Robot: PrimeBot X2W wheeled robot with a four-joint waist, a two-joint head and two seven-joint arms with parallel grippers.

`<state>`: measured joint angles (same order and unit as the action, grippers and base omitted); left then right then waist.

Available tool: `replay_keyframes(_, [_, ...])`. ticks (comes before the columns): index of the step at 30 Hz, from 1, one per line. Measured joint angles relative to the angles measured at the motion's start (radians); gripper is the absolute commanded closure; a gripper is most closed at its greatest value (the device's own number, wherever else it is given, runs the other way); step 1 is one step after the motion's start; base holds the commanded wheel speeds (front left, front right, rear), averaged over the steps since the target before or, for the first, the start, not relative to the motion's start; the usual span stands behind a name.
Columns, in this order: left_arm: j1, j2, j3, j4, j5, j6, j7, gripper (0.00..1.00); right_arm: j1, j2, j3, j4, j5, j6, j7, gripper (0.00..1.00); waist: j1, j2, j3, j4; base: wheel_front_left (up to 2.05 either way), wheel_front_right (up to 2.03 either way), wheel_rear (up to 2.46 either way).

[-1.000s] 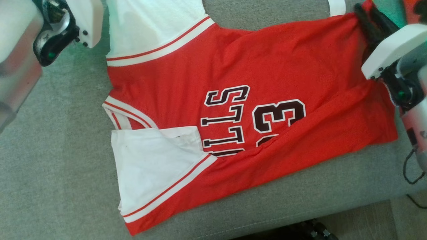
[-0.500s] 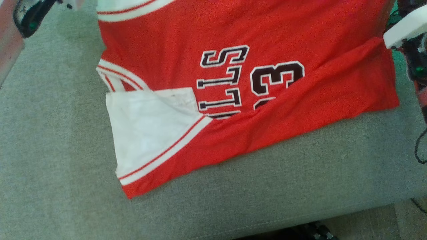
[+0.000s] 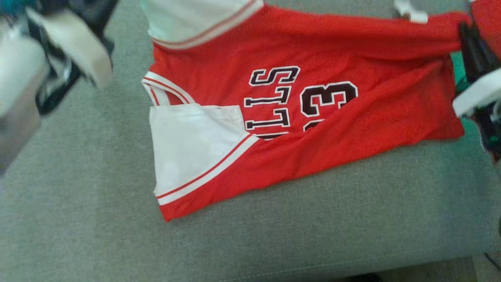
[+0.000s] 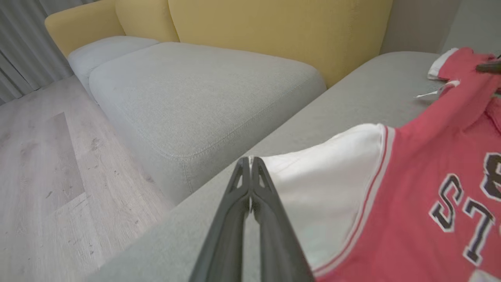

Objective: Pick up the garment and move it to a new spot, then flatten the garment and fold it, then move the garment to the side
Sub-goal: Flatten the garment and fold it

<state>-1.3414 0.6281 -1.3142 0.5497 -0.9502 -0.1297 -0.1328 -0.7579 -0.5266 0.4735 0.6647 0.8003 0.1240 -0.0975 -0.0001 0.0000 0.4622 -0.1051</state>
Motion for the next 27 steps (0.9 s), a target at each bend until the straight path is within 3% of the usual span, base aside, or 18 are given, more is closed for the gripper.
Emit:
replay_keyframes(13, [0.343,0.195,-0.012,-0.413,0.073,0.152,0.014,1.0,0.226,-0.049,-0.068,-0.079,0.007,0.0,-0.007,1.0,-0.0001,0.0,-0.121,0.054,0.0,0.0,0.0])
replay_keyframes(17, [0.429,0.209,-0.012,-0.508,0.078,0.19,0.027,1.0,0.28,-0.05,-0.099,-0.087,-0.003,0.0,0.001,1.0,-0.0001,0.0001,-0.131,0.067,0.0,0.0,0.0])
replay_keyframes(20, [0.488,0.206,-0.012,-0.533,0.062,0.193,0.028,1.0,0.306,-0.041,-0.122,-0.086,-0.023,0.0,0.003,1.0,-0.0001,0.0,-0.123,0.071,0.0,0.0,0.0])
replay_keyframes(21, [0.505,0.206,-0.012,-0.532,0.062,0.193,0.036,1.0,0.311,-0.035,-0.13,-0.084,-0.028,0.0,0.007,0.82,-0.0001,0.0,-0.12,0.071,0.0,0.0,0.0])
replay_keyframes(22, [0.521,0.204,-0.012,-0.53,0.062,0.2,0.04,1.0,0.315,-0.024,-0.14,-0.08,-0.031,0.0,0.01,0.29,-0.0001,0.0,-0.117,0.07,0.0,0.0,0.0])
replay_keyframes(23, [0.536,0.2,-0.012,-0.526,0.061,0.211,0.039,1.0,0.318,-0.015,-0.15,-0.072,-0.04,0.0,0.01,0.0,-0.0001,0.0,-0.115,0.069,0.0,0.0,0.0])
replay_keyframes(24, [0.549,0.194,-0.012,-0.522,0.061,0.221,0.036,0.65,0.32,-0.005,-0.16,-0.064,-0.051,0.0,0.007,0.0,-0.0001,0.0,-0.114,0.068,0.0,0.0,0.0])
replay_keyframes(25, [0.577,0.174,-0.007,-0.517,0.042,0.251,0.007,0.0,0.322,0.014,-0.185,-0.052,-0.067,0.0,-0.008,0.0,0.0001,0.0,-0.117,0.067,0.0,0.0,0.0])
replay_keyframes(27, [0.605,0.153,-0.004,-0.509,0.04,0.292,-0.036,0.0,0.328,0.036,-0.211,-0.05,-0.07,0.0,-0.021,0.0,0.0,0.0,-0.128,0.065,0.0,0.0,0.0])
